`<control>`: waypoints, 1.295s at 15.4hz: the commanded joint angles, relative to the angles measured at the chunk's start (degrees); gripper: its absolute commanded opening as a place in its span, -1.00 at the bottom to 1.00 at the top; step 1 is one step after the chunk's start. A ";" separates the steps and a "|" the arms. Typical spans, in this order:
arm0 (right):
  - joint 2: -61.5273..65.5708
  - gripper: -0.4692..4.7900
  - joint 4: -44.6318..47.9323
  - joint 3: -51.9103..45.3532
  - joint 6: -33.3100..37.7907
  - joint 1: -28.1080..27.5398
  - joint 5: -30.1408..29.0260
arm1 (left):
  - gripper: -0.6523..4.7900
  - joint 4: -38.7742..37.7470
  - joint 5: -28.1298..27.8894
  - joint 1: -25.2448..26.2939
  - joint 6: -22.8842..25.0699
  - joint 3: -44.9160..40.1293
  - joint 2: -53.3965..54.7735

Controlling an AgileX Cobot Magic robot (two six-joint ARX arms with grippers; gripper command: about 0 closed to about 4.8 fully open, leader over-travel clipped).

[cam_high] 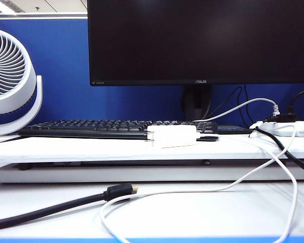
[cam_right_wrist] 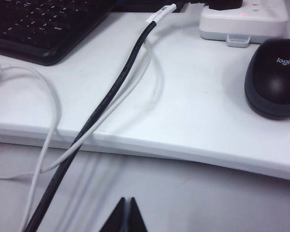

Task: Pick up the Type-C charging cable and the charging base, insert one end of the Type-C charger into the corresponding slot on the base, and finally place the plugged-in charger back on the table.

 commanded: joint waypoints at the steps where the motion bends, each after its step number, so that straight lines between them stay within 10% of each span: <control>1: -0.07 -0.84 -0.28 -0.13 0.20 0.07 0.04 | -0.78 -1.14 -6.91 0.07 -6.75 -0.09 -0.20; 13: -0.24 -0.84 -0.31 -0.13 0.17 -0.02 0.04 | -0.77 -0.92 -4.11 -0.04 -5.16 -0.09 -0.85; 17: -3.21 -0.84 7.80 -2.86 -5.49 -16.50 -8.57 | -0.77 -0.92 -4.11 -0.04 -5.16 -0.09 -0.85; 20: -3.21 -0.84 7.52 -2.86 -3.82 -17.86 -9.07 | -0.77 -0.90 -4.11 -0.04 -5.16 -0.09 -0.85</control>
